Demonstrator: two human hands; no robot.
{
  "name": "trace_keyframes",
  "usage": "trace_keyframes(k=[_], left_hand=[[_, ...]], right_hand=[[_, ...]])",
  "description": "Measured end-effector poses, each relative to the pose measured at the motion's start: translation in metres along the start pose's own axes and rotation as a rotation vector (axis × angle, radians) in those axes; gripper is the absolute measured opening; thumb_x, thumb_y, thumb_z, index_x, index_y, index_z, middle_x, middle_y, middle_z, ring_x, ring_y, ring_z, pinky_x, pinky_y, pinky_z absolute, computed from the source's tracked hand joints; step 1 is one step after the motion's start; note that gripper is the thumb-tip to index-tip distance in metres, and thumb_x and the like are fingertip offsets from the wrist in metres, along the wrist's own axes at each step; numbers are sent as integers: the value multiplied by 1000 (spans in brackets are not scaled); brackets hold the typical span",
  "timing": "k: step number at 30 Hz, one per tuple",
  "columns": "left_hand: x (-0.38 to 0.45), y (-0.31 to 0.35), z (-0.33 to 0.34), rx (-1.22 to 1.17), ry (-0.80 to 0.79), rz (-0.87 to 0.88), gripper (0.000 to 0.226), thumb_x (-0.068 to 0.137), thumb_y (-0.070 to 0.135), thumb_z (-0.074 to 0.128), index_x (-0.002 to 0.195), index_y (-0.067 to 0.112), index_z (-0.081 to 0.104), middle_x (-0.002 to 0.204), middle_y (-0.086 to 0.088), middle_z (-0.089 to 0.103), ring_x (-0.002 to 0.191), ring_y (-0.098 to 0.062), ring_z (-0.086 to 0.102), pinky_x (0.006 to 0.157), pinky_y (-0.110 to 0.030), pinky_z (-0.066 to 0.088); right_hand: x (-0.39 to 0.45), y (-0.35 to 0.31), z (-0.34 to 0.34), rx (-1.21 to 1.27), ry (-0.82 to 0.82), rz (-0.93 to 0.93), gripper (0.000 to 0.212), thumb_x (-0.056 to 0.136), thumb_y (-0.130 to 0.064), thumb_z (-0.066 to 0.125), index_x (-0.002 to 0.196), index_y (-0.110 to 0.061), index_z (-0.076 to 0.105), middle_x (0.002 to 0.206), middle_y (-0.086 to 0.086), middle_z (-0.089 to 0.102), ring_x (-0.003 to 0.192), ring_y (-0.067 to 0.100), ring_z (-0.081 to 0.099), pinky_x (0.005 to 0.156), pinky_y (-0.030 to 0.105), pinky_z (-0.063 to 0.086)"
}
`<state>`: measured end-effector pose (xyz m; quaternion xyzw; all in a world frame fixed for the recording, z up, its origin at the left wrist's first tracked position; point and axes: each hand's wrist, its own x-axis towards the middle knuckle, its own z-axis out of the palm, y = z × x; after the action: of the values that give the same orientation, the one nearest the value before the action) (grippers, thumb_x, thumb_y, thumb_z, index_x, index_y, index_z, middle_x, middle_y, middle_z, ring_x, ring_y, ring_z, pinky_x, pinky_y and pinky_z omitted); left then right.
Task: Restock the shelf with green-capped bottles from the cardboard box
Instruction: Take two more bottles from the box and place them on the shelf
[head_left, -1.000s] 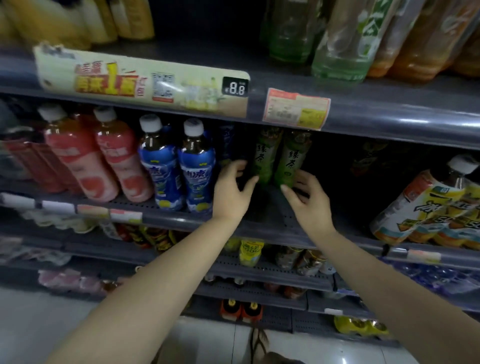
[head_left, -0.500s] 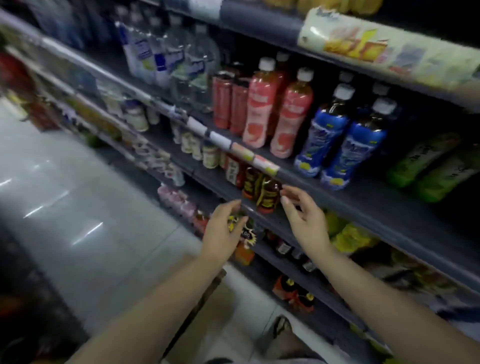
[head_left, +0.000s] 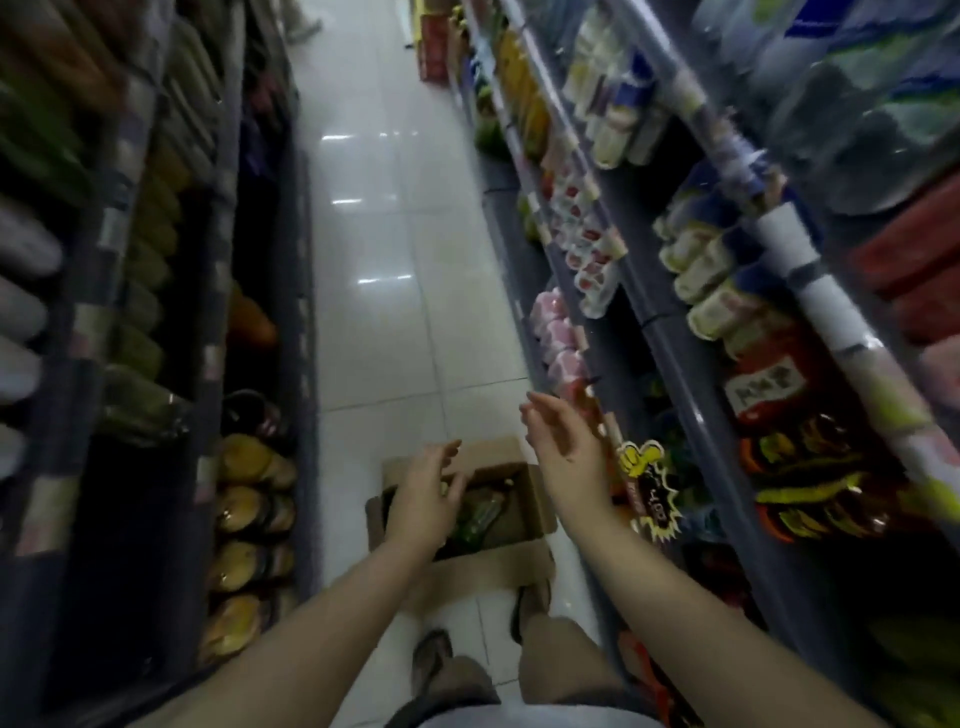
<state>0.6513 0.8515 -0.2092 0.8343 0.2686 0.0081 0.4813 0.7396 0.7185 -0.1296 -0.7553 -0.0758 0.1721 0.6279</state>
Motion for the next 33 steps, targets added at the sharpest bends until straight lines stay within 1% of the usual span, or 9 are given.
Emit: trace_keyframes(k=[4,6,9,12,16,21,25,29,33], left_hand=[[12,-44,22,41,62,-96,35,90,28,60,124,21,55,120,2,60,110,-14,55,85,-19,41],[16,-70,36,34,67,-147,36,90,27,61,125,18,55,120,0,59,112,-17,54,86,-23,43],[19,-110,61,13,79,-253,40,91,24,61,129,14,53,125,-3,58,116,-19,54,92,-26,44],[26,-157,88,18,83,-319,41,91,25,61,129,14,53,125,-1,58,114,-16,55,87,-18,40],[40,-218,128,11,87,-399,41,91,26,62,129,18,54,126,2,57,114,-13,55,85,-18,40],[52,-291,186,-64,67,-501,41,89,23,64,129,20,53,126,4,55,116,-12,53,91,-20,40],[61,-341,224,-69,54,-554,44,89,30,63,131,24,50,131,9,51,111,4,42,84,-5,30],[74,-375,249,-121,64,-580,49,87,34,64,132,29,46,135,10,47,115,3,40,89,-11,31],[75,-398,265,-140,19,-623,68,76,45,73,135,33,41,138,14,42,118,1,38,95,-16,32]], right_hand=[[33,53,21,-19,-118,104,18,91,-40,57,107,-47,62,113,-9,68,110,7,62,97,34,49],[46,85,29,-63,-131,132,20,91,-39,58,110,-42,64,109,-9,69,107,6,63,95,34,51],[60,137,34,-99,-135,202,23,93,-33,58,115,-30,65,103,-18,69,104,3,63,89,27,53],[73,194,42,-129,-165,254,26,91,-41,57,114,-32,64,104,-28,64,104,-2,61,87,28,53],[87,274,59,-150,-236,322,25,89,-46,55,113,-40,61,102,-36,60,102,-8,57,82,17,52],[105,380,83,-224,-272,325,25,92,-34,56,117,-31,60,108,-19,63,102,-10,57,79,7,48],[116,450,100,-255,-344,321,29,92,-33,58,121,-28,60,116,-17,63,107,-9,56,87,12,48],[125,504,115,-317,-392,299,29,91,-33,60,120,-31,59,121,-13,61,113,0,55,94,23,47],[126,539,128,-385,-420,301,29,90,-35,60,119,-36,58,121,-17,58,111,-8,51,96,22,46]])
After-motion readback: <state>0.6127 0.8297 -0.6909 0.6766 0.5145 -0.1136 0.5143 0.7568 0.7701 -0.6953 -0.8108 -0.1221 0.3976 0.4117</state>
